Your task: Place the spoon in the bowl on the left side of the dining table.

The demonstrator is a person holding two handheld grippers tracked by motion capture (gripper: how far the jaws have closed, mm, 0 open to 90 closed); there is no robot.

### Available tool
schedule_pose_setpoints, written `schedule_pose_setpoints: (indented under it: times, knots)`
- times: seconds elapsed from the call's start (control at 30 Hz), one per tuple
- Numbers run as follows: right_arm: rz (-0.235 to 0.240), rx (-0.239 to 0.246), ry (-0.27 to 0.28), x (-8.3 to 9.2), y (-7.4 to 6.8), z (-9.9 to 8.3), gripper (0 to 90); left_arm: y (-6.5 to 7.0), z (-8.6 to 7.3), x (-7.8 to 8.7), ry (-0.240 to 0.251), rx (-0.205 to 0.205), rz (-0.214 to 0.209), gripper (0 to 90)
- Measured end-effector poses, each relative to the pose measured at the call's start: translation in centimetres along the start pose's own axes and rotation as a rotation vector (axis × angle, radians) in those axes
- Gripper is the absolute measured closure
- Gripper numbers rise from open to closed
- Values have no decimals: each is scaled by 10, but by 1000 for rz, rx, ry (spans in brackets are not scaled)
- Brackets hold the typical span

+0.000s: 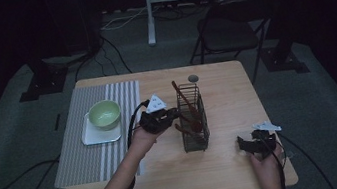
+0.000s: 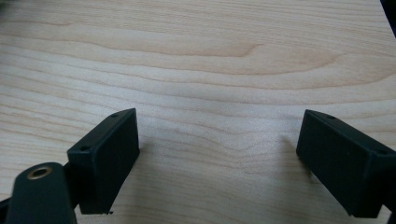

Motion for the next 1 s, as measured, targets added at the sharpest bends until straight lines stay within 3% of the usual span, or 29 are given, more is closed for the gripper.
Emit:
schedule_pose_setpoints:
  times: [0.27,0.53,0.57,0.8,0.83,0.97,1.0]
  knots:
    - [0,0,0,0,0,0,124,0,4,2,33,16,7,835]
    - [0,-1,0,0,0,0,124,5,16,12,36,-15,31,838]
    - [1,-1,-1,0,0,0,124,6,17,14,39,-10,14,838]
    - [0,-1,0,0,0,0,124,8,26,25,50,-31,24,838]
    - [0,-1,0,0,0,0,124,10,27,27,50,-28,5,838]
    - [0,-1,0,0,0,0,124,10,31,34,63,-38,20,839]
    - [0,-1,0,0,0,0,124,11,31,35,54,-39,5,839]
Point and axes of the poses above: each handheld gripper's, and its own axes: x roughly backward along the jaws, z roughly out of its top, y roughly to its right, the point moved 8 cm from there along -x, roughly forward along the jaws, and after that the axes turned 3 degrees about -z, right-handed, at the moved point
